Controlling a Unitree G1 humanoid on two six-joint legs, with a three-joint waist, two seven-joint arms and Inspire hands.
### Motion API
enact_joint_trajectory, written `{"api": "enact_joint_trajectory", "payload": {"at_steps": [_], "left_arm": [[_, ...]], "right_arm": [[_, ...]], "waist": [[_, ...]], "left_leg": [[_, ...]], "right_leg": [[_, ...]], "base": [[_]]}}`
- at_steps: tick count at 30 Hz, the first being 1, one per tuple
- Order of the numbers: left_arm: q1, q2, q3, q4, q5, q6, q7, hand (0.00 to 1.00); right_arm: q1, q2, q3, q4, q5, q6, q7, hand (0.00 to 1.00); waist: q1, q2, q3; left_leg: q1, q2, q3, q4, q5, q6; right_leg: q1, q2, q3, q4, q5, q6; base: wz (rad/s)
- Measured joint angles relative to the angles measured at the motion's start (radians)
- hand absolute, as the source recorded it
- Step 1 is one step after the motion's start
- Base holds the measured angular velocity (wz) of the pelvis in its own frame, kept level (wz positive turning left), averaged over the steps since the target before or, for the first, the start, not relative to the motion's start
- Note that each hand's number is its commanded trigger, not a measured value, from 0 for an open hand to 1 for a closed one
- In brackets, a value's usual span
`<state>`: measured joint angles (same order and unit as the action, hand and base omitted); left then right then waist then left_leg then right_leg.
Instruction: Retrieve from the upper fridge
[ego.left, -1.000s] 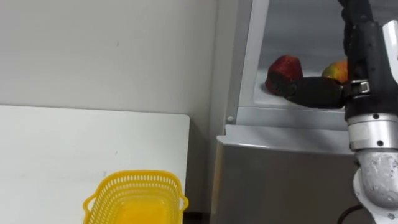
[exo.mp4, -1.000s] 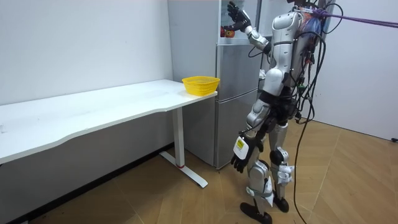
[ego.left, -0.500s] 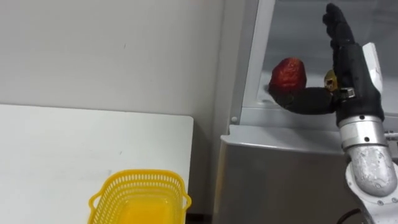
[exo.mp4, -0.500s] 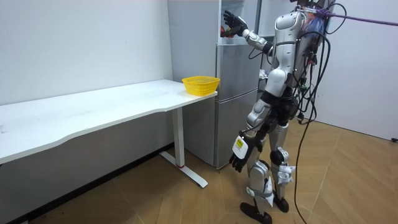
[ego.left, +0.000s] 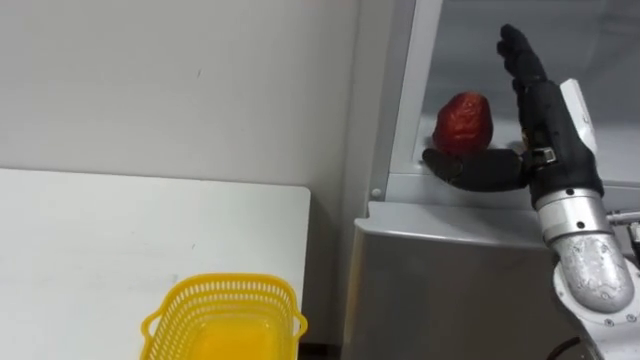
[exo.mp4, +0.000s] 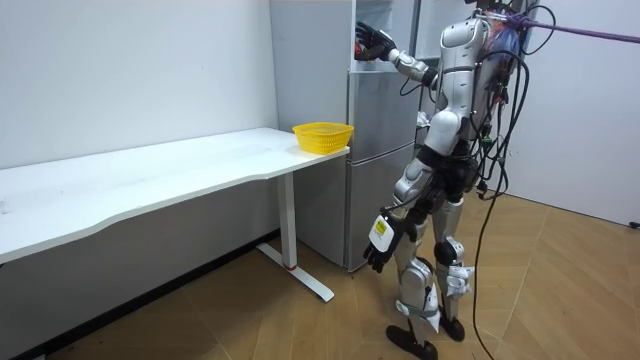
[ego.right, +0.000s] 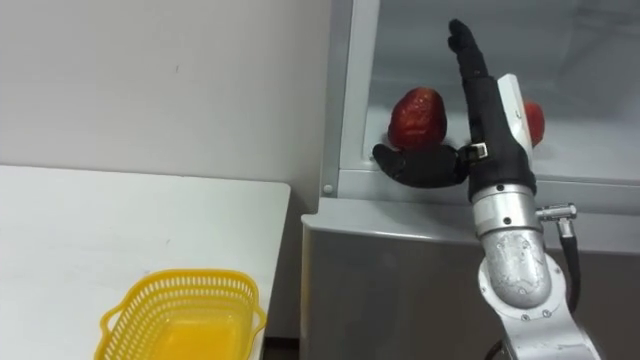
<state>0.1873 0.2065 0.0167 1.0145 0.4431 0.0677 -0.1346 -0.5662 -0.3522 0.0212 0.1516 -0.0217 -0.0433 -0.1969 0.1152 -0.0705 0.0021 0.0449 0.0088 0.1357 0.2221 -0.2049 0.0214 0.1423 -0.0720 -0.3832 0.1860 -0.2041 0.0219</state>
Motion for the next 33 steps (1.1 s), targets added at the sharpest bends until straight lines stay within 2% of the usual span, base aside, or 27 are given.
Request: {"api": "enact_joint_trajectory", "payload": {"at_steps": [4, 12, 16, 22, 26, 33], "left_arm": [[0.000, 0.000, 0.000, 0.015, 0.001, 0.015, -0.012, 0.00], [0.000, 0.000, 0.001, 0.031, 0.001, 0.023, -0.045, 0.00], [-0.006, 0.000, 0.001, 0.031, 0.001, 0.036, -0.052, 0.00], [-0.019, 0.000, 0.001, 0.031, 0.001, 0.065, -0.053, 0.00], [-0.025, 0.000, 0.001, 0.031, 0.001, 0.080, -0.052, 0.00], [-0.036, 0.001, 0.002, 0.031, -0.001, 0.102, -0.054, 0.00]], "right_arm": [[0.000, 0.000, -0.002, 0.000, 0.026, 0.018, 0.052, 0.00], [-0.003, -0.020, -0.002, 0.000, 0.068, 0.023, 0.118, 0.00], [-0.005, -0.039, -0.002, 0.002, 0.074, 0.028, 0.156, 0.00], [-0.027, -0.044, -0.003, 0.003, 0.080, 0.061, 0.192, 0.00], [-0.028, -0.044, -0.003, 0.008, 0.112, 0.072, 0.203, 0.00], [-0.085, -0.052, -0.005, 0.096, 0.205, 0.091, 0.245, 0.00]], "waist": [[-0.003, -0.003, -0.0012], [-0.001, -0.013, -0.0060], [-0.003, -0.018, -0.0034], [-0.005, -0.016, -0.0016], [-0.006, -0.016, -0.0015], [-0.013, -0.016, -0.0018]], "left_leg": [[-0.006, 0.001, -0.002, -0.005, 0.000, 0.000], [-0.018, 0.001, -0.003, 0.005, 0.000, 0.000], [-0.019, 0.000, -0.003, 0.002, 0.000, 0.000], [-0.022, 0.001, -0.003, 0.001, 0.000, 0.000], [-0.023, 0.001, -0.003, 0.001, 0.000, 0.000], [-0.023, 0.002, -0.001, 0.002, 0.000, 0.000]], "right_leg": [[0.000, 0.000, -0.003, 0.000, 0.000, 0.000], [-0.011, 0.000, -0.003, 0.001, 0.000, -0.001], [-0.010, -0.001, -0.001, 0.001, 0.000, -0.001], [-0.015, -0.001, 0.000, 0.002, 0.000, -0.001], [-0.015, -0.002, -0.001, 0.002, 0.000, -0.001], [-0.016, -0.006, -0.002, 0.004, 0.000, -0.001]], "base": [[0.00], [0.00], [0.00], [0.00], [0.00], [0.00]]}}
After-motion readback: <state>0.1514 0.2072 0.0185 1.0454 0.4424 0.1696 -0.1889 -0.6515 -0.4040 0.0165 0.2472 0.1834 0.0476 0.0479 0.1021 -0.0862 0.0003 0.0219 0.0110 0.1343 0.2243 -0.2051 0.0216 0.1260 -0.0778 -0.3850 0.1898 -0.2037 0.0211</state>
